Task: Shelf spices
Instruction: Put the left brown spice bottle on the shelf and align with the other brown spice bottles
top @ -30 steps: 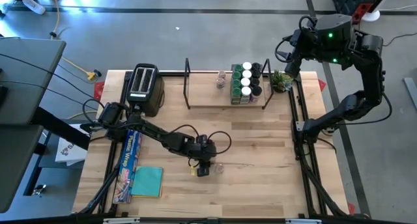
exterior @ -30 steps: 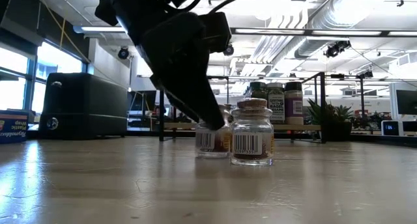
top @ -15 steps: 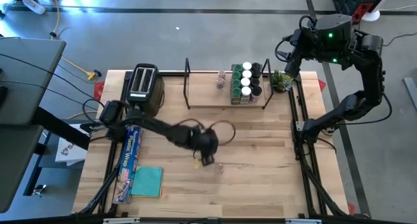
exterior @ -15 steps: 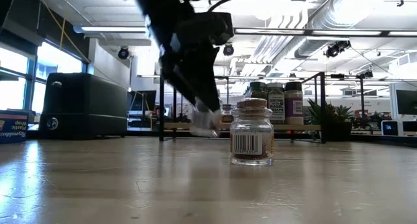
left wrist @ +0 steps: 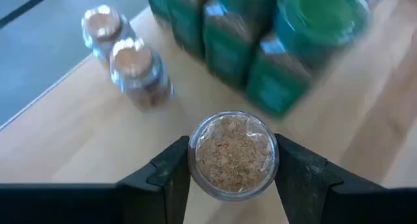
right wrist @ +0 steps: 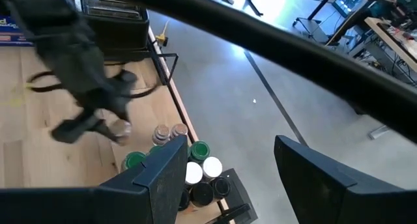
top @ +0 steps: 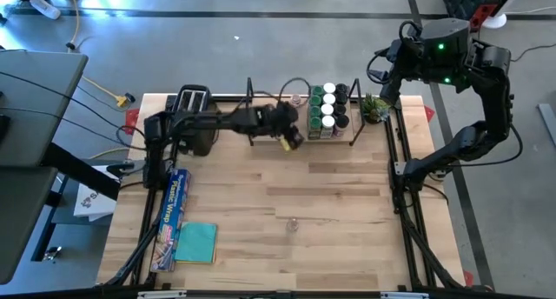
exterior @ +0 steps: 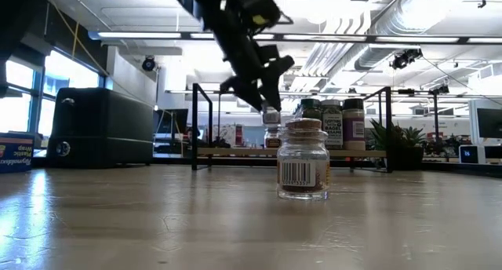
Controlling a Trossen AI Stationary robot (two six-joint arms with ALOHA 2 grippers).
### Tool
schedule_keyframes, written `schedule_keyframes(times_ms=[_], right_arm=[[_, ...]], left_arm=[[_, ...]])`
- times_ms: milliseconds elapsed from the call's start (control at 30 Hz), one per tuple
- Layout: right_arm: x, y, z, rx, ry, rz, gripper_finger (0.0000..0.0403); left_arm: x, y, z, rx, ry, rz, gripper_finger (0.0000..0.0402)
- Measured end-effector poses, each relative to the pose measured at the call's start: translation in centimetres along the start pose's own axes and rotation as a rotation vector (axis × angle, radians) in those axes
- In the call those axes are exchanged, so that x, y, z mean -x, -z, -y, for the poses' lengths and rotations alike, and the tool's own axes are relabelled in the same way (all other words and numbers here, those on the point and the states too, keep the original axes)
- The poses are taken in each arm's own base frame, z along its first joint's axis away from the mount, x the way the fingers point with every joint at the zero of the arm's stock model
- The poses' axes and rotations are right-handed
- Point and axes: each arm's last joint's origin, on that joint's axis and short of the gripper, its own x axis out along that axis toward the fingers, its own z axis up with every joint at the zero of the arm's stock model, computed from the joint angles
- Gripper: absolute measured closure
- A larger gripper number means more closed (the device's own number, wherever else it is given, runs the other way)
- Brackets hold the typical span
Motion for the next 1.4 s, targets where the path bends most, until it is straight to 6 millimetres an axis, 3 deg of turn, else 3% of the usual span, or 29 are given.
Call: schedule_keyframes(times_ms=[233,667,1033,1167,1267,1400], right_arm=[[0.0,0.0,0.0,0.003,-0.001,0.001,0.0178],[0.0,-0.3,0.1,0.040,0.012,0.028,0.0178],[0.0,-0.3,0.1,0.039,0.012,0.028,0.0178],[0.0,-0.3,0.1,0.034,0.012,0.027,0.0178],[0.0,-0.2,0.1,0.031,0.010,0.019,0.0178],[0.0,-0.2,0.1,0.032,0.009,0.018,0.0178]], left_arm=[[-3.4,-0.2,-2.9,0.095,-0.009,-0.017,0.0203],[-3.7,-1.0,-3.9,0.081,0.027,0.027,0.0187],[-3.4,-1.2,-4.0,0.082,0.029,0.029,0.0172],[-1.1,-2.1,-4.1,0.101,0.034,0.057,0.0173],[0.2,-2.0,-3.0,0.032,0.063,0.058,0.0182],[0.0,-0.9,-0.9,-0.049,0.215,-0.001,0.0222]])
